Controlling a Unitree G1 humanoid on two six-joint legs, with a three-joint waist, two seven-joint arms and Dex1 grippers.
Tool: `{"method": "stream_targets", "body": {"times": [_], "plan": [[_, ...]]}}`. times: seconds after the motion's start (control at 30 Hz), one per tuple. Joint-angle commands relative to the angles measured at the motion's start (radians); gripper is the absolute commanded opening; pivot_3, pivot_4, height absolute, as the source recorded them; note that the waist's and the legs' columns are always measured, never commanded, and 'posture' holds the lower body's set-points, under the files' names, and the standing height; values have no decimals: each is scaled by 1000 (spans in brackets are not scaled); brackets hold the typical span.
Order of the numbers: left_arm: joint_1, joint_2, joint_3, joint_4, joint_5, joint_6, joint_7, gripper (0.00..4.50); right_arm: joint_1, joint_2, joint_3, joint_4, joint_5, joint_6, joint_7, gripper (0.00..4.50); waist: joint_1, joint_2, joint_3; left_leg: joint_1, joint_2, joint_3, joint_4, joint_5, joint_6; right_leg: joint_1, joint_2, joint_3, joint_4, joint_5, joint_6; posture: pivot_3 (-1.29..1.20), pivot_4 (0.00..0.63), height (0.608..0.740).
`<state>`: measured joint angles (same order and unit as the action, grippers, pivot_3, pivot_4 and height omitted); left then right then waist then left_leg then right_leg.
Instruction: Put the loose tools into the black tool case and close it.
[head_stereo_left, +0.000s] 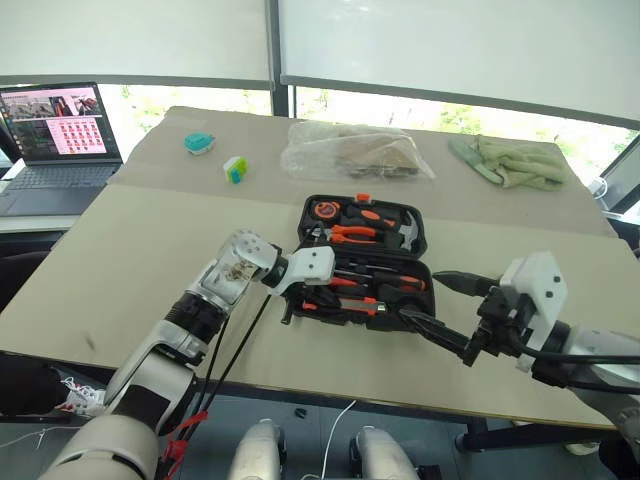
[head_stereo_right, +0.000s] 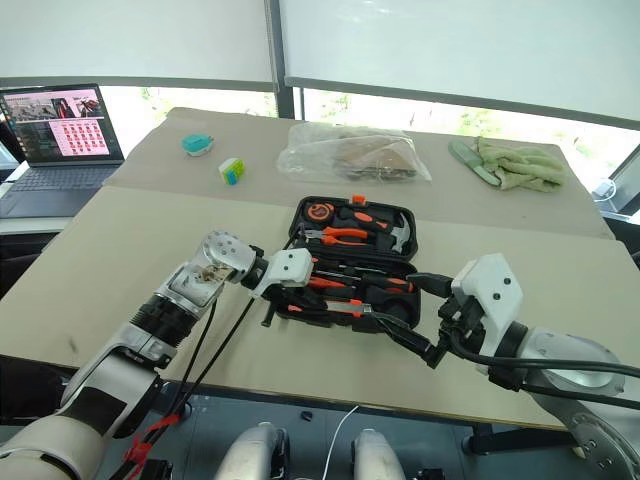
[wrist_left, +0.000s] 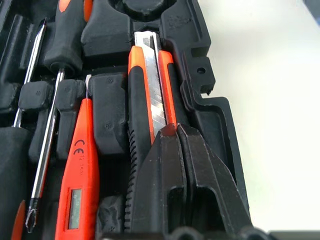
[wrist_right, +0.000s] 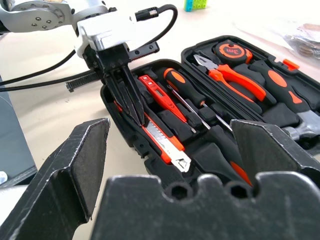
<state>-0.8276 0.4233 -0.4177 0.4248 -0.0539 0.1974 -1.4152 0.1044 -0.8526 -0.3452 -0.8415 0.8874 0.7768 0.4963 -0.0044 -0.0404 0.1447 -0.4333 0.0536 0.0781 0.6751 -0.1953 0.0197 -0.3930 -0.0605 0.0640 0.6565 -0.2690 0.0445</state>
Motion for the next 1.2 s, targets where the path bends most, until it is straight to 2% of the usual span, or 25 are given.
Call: {"method": "stream_targets", "body": {"times": [0.03, 0.3, 0.57, 0.83, 0.93, 1.07, 1.13, 1.17, 1.2], "plan": [[-52, 2, 65, -24, -53, 32, -11, 90, -22, -13, -16, -7, 7, -9, 9, 4500, -4, 0, 0, -1, 0, 0, 0, 0, 0, -1, 0, 0, 0, 0, 0, 0, 150, 740], [-44, -11, 16, 36, 24, -68, 5, 90, -40, -5, 4, 3, -3, -10, 9, 4500, -4, 0, 0, -11, -2, -5, 0, 0, 0, -10, 0, 0, 0, 0, 2, 0, 150, 740], [-51, -49, -18, 129, 108, -158, 75, 90, -34, 5, 5, -5, 2, -10, -4, 4500, 6, 0, 0, -11, -2, -6, 0, 0, 0, -9, 0, 0, -1, 0, 2, 0, 150, 740], [-18, -48, -53, 199, 159, -252, 74, 90, -4, 7, -16, -25, 15, -12, -8, 4500, 11, 0, 0, -11, -2, -6, 1, 0, 0, -8, 0, 1, -1, 0, 2, 0, 150, 740], [6, -41, -40, 156, 133, -251, 57, 90, 10, 5, -23, -24, 9, -14, -4, 4500, 11, 0, 0, -8, -2, -6, 1, 0, 0, -6, 0, 1, -1, 0, 2, 0, 150, 740], [9, -51, 71, 44, 5, -185, 49, 90, 58, 4, -57, -15, -12, -19, 1, 4500, 9, 0, 0, -8, -2, -6, 0, 0, 0, -6, 0, 0, -1, 0, 2, 0, 150, 740], [9, -35, 124, -16, -52, -160, 39, 90, 126, 4, -115, -8, -28, -21, 22, 4500, 10, 0, 0, -10, -2, -6, 0, 0, 0, -8, 0, 1, -1, 0, 2, 0, 150, 740], [5, -13, 147, -56, -80, -109, 31, 480, 183, 9, -177, -2, -31, -20, 44, 4500, 13, 0, 0, -12, -2, -6, 0, 0, 0, -10, 0, 0, -1, 0, 2, 0, 150, 740], [0, 14, 167, -99, -118, -34, 5, 600, 246, 17, -248, 9, -35, -18, 73, 4500, 15, 0, 1, -14, -2, -7, 0, 0, 1, -11, 0, 0, -1, 0, 2, 0, 150, 740]]}}
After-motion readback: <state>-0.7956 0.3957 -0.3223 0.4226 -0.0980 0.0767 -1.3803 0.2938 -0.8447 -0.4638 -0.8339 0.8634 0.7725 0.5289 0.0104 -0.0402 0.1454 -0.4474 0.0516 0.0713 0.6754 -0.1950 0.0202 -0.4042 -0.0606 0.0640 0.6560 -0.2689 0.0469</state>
